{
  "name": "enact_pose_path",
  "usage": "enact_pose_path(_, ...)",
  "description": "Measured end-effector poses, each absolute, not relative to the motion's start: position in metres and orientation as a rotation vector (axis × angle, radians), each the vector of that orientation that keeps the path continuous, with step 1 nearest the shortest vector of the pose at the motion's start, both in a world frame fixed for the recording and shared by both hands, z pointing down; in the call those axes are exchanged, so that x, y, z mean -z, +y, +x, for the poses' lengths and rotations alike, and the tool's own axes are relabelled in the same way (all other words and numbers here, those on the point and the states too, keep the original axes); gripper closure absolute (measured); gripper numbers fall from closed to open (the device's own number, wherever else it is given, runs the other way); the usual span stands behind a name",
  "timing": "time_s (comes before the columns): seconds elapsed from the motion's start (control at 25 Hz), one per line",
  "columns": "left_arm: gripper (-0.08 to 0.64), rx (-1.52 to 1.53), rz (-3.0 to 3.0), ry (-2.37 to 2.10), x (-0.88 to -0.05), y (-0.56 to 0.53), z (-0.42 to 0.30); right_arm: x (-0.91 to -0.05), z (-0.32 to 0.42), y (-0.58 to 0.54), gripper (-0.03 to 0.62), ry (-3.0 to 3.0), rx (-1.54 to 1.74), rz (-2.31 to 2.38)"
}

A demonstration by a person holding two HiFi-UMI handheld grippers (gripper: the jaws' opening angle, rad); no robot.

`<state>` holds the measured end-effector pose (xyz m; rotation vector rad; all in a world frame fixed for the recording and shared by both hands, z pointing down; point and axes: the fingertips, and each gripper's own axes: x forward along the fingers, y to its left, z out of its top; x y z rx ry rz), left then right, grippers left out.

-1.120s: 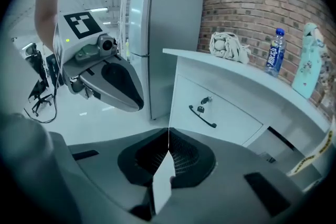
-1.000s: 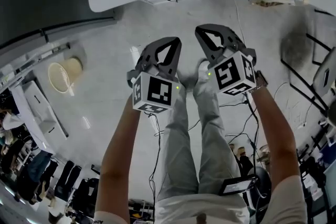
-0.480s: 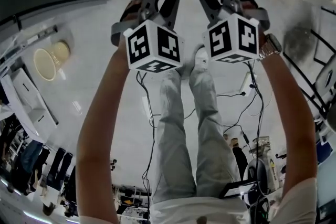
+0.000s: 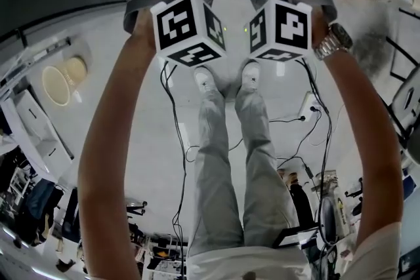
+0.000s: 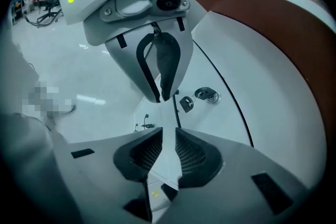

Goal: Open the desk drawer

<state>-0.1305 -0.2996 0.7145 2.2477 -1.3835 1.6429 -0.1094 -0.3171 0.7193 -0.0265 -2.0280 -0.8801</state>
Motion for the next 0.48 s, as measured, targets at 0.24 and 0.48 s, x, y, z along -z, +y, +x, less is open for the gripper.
enact_pose_path(0.24,0.429,-1.769,2.229,-1.31,-0.719,-0.306,-0.138,-0.724,-0.118,-0.32,0.437,-1.977,0.904,-0.067)
enact_pose_path(0.48,0.4,-1.804,2.232,-1.287,-0.724,-0.306,-0.143,-0.732,-0.121,-0.32,0.426,-1.923,0.972,-0.098)
